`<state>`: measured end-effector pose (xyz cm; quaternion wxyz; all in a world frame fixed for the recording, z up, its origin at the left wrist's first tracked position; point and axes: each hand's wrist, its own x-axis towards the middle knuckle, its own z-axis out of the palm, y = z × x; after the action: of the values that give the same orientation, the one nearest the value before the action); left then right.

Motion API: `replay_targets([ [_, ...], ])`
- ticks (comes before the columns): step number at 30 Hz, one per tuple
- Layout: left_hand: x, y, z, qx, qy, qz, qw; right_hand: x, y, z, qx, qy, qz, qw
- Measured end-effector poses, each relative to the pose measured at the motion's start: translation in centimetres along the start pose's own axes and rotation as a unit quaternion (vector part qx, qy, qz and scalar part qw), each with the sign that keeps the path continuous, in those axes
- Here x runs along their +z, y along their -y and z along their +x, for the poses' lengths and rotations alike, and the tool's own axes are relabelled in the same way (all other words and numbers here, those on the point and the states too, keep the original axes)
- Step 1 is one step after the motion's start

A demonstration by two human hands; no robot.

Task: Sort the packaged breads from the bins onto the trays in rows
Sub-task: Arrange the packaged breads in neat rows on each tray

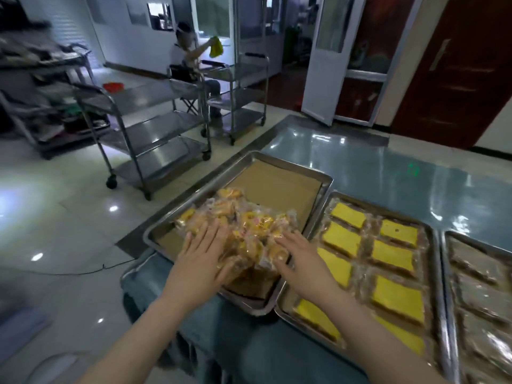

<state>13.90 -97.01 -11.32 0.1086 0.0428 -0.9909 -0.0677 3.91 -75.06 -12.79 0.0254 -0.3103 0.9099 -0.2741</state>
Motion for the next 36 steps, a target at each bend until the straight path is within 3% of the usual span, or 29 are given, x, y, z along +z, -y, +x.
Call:
replay_targets([
  [4,0.9,3.6,2.3,-0.014,0.007,-0.005,1.0,1.5,-0.3,4.3,0.056,-0.022,0.029,0.998],
  [8,1.7,7.1,5.3,-0.011,0.024,0.001,1.0,2.8,-2.1,9.5,0.19,-0.087,0.076,0.975],
  [13,2.0,12.4,8.9,-0.008,0.045,-0.013,0.999,3.7,-3.5,15.7,0.296,0.01,0.109,0.949],
  [17,2.7,15.2,11.5,-0.023,0.051,-0.03,0.998,3.4,-3.9,18.4,0.305,-0.005,0.191,0.933],
  [20,3.7,15.9,13.6,0.009,0.088,-0.049,0.995,3.7,-4.2,19.3,0.312,-0.076,0.364,0.874],
  [23,4.5,16.2,16.5,0.041,0.106,-0.08,0.99,3.5,-4.6,19.9,0.331,-0.14,0.445,0.82],
  [30,7.6,16.1,24.2,0.115,0.121,-0.168,0.972,6.4,-4.3,21.3,0.427,-0.195,0.399,0.788],
  [36,12.6,16.5,31.0,0.194,0.234,-0.152,0.941,7.3,-5.6,22.9,0.476,-0.247,0.394,0.747],
])
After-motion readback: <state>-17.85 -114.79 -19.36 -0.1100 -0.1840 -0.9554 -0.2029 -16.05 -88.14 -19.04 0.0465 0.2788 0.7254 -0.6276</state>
